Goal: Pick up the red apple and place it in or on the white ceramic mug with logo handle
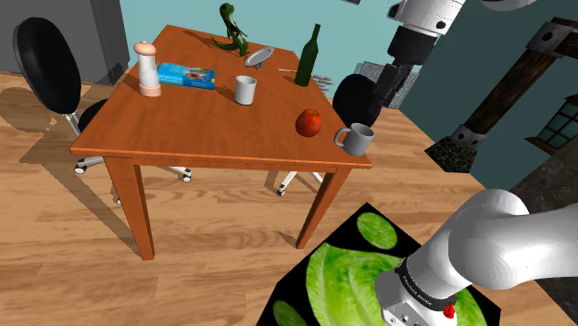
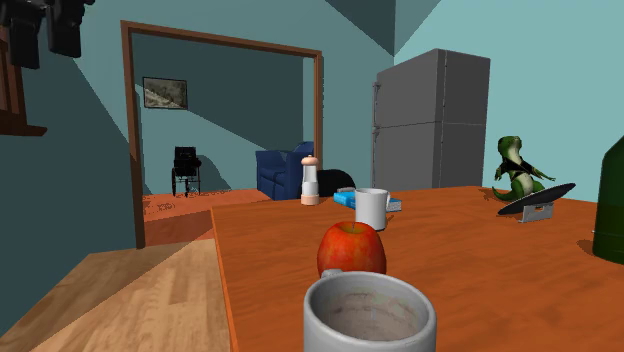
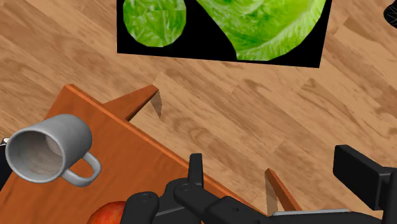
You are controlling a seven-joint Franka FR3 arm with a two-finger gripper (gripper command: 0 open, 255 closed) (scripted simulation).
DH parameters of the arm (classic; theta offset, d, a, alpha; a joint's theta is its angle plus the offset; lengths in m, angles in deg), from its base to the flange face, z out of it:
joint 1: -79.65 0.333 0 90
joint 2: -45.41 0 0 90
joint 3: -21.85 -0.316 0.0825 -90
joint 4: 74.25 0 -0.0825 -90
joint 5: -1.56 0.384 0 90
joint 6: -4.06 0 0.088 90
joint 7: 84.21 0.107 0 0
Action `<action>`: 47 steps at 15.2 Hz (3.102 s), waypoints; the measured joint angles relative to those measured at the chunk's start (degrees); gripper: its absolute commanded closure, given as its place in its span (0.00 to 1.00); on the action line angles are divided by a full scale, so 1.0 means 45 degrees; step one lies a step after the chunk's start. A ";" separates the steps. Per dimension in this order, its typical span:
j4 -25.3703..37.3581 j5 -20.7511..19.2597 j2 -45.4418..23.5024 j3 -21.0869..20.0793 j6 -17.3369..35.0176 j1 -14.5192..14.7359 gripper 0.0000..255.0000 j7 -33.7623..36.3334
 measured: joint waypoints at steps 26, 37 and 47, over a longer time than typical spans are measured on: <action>0.5196 0.0963 -1.0120 0.2300 0.5280 -0.1610 0.00 -0.0378; 0.7421 0.1906 -1.3201 0.2565 0.6104 -0.2178 0.00 -0.0654; 0.7150 0.1963 -1.3343 0.2537 0.6519 -0.2163 1.00 -0.0689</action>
